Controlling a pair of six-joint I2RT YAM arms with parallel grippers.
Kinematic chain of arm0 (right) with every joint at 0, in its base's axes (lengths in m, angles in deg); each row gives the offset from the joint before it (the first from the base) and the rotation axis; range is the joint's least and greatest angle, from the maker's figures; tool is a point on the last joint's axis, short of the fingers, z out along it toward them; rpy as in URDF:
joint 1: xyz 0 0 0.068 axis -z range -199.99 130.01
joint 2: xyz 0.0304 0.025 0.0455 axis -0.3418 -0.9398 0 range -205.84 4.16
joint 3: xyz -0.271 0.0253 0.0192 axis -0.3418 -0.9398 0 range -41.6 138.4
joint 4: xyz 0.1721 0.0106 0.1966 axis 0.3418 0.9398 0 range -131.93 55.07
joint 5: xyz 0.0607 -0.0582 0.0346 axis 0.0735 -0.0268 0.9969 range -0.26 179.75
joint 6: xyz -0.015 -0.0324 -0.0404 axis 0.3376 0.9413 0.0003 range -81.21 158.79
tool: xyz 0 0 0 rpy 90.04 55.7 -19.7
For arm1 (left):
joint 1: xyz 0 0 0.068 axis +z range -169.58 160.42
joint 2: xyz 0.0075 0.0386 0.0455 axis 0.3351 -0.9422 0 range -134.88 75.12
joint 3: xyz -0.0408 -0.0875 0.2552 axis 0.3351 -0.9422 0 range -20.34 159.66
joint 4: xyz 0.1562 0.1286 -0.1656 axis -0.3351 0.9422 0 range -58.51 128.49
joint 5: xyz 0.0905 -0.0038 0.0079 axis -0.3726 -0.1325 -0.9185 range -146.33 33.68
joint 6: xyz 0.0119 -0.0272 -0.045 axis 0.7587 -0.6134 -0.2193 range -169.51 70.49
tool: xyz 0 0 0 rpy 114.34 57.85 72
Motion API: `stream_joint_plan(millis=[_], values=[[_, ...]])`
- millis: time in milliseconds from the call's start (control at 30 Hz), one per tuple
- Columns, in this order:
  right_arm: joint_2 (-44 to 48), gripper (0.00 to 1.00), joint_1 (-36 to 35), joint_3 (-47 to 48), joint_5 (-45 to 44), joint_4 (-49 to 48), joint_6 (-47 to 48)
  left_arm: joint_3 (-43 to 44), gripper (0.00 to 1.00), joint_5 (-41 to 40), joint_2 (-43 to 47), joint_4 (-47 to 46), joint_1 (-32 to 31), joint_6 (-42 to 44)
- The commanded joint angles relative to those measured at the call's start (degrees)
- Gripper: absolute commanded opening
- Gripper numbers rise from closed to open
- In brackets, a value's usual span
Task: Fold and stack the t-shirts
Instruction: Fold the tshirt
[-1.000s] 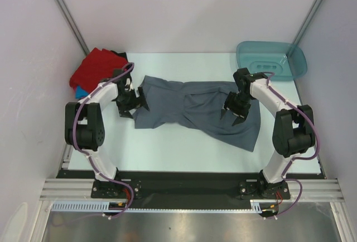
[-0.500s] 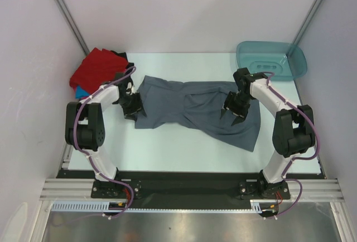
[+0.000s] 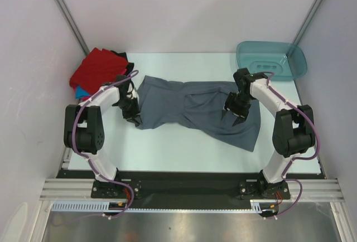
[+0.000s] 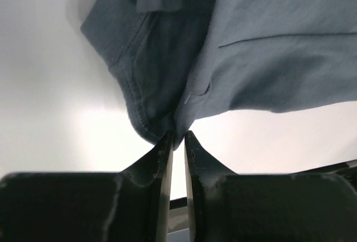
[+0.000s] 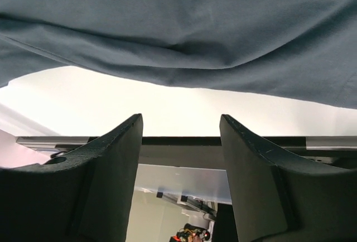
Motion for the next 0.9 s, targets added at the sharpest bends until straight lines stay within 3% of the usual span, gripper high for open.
stream_joint_plan(millis=[0, 267, 567, 667, 700, 767, 800, 867], values=[[1.2, 0.63, 0.2, 1.7, -3.0, 4.0, 1.3, 3.3, 0.18, -2.0, 2.3, 5.3, -0.3, 4.7], [3.2, 0.59, 0.2, 0.9, -8.4, 9.2, 1.5, 8.5, 0.14, -5.9, 1.1, 10.1, -0.3, 7.2], [3.6, 0.58, 0.2, 0.5, -10.2, 10.3, 1.4, 6.4, 0.11, -10.7, 2.3, 11.6, 0.4, 8.1], [3.8, 0.58, 0.1, 0.1, -10.0, 10.1, 1.6, 6.1, 0.35, -9.7, 2.7, 10.4, 0.5, 8.1], [3.7, 0.58, 0.2, 0.1, -9.8, 10.0, 1.7, 6.0, 0.54, -8.8, 2.8, 10.0, 0.4, 8.1], [3.7, 0.58, 0.2, 0.1, -9.1, 9.5, 2.0, 5.2, 0.62, -8.1, 2.9, 7.8, 0.5, 8.1], [3.6, 0.58, 0.2, 0.1, -8.8, 9.3, 2.1, 5.0, 0.79, -8.1, 2.7, 7.1, 0.5, 7.9], [3.6, 0.58, 0.2, 0.1, -8.1, 9.0, 2.1, 5.1, 1.0, -7.3, 1.7, 5.8, 0.4, 7.1]])
